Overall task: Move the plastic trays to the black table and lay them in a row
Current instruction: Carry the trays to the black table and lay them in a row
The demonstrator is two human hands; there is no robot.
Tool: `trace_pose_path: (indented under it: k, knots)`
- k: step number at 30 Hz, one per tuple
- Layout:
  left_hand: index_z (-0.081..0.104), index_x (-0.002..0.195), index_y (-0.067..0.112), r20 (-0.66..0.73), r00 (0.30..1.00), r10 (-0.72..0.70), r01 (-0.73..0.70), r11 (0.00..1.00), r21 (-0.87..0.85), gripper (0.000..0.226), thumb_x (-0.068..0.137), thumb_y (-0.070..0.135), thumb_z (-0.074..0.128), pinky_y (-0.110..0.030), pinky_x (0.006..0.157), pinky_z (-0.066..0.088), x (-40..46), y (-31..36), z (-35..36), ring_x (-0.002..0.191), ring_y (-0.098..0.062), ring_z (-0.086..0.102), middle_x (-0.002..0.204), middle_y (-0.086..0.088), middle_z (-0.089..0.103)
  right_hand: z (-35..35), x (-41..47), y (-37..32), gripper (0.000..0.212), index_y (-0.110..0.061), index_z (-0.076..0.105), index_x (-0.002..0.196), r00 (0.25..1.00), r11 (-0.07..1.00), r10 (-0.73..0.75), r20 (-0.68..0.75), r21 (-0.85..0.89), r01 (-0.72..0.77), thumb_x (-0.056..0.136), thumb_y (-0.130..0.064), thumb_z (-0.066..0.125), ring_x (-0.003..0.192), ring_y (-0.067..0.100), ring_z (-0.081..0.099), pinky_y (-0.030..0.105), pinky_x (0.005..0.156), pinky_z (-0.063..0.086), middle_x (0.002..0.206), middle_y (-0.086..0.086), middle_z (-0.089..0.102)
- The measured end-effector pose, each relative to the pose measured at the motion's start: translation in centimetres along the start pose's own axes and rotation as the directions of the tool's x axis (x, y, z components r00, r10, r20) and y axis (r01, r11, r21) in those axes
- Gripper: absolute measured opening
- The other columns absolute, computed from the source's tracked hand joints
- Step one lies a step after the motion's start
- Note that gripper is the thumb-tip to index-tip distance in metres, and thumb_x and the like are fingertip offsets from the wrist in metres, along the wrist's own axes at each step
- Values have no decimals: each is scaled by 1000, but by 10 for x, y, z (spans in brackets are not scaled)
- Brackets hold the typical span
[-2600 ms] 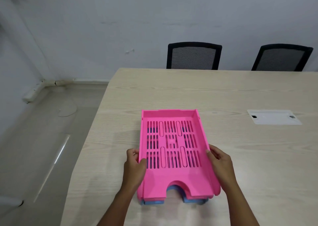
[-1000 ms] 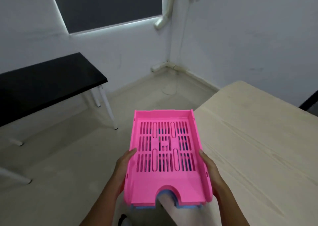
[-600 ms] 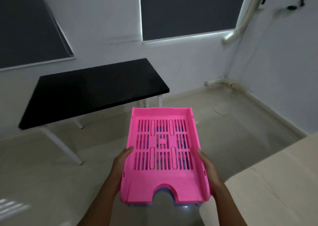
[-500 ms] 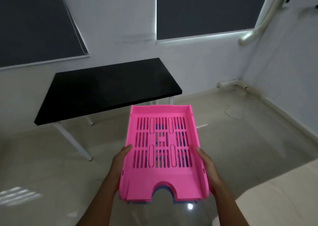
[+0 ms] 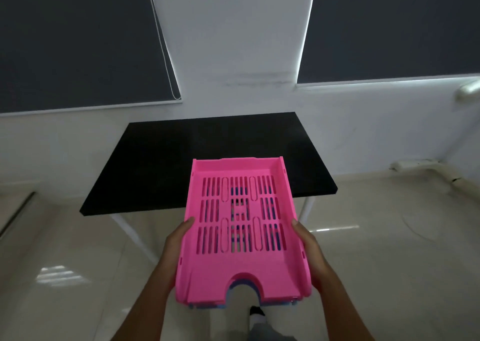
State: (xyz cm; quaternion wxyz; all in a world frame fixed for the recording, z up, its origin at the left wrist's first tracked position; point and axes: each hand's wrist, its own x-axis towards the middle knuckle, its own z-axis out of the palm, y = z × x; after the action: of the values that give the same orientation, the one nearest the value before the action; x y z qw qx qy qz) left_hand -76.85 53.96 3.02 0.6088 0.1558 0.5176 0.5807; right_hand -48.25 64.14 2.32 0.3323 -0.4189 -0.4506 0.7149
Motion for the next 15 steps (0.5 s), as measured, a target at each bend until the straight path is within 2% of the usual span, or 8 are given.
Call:
trace_pose_path:
  k: [5, 9, 11, 13, 15]
  knots:
    - [59, 129, -2, -27, 999, -25, 23, 997, -74, 52, 93, 36, 55, -44, 75, 59, 78, 41, 5, 74, -34, 71, 93, -21, 72, -1, 107, -32, 63, -9, 65, 124, 996, 997, 73, 51, -33, -71, 89, -59, 54, 108, 47, 67, 64, 101, 48, 117, 26, 70]
    - [60, 129, 0, -82, 996, -29, 21, 994, -107, 51, 91, 34, 58, -47, 75, 60, 135, 69, 5, 78, -35, 71, 98, -22, 71, 4, 175, -51, 71, -6, 63, 126, 989, 993, 119, 89, -35, -116, 82, -61, 63, 105, 45, 67, 64, 100, 49, 119, 28, 68]
    - [60, 130, 1, -106, 994, -34, 20, 991, -130, 55, 88, 35, 63, -52, 85, 57, 162, 81, 1, 87, -36, 70, 110, -26, 67, 6, 206, -57, 74, -4, 61, 128, 983, 989, 145, 113, -10, -144, 80, -60, 67, 102, 43, 68, 60, 97, 52, 121, 30, 67]
    - [58, 133, 2, -112, 992, -50, 33, 988, -151, 56, 88, 36, 64, -60, 99, 47, 188, 94, -5, 99, -40, 64, 123, -31, 59, 12, 236, -61, 66, -3, 60, 129, 979, 987, 156, 132, 17, -160, 87, -54, 61, 100, 41, 69, 57, 93, 55, 123, 32, 65]
    - [59, 132, 2, -140, 988, -70, 47, 985, -165, 53, 90, 34, 61, -58, 98, 47, 219, 109, -13, 99, -39, 64, 123, -30, 61, 20, 267, -66, 59, -2, 59, 129, 977, 985, 162, 135, 36, -169, 91, -47, 56, 98, 40, 69, 51, 87, 58, 123, 35, 63]
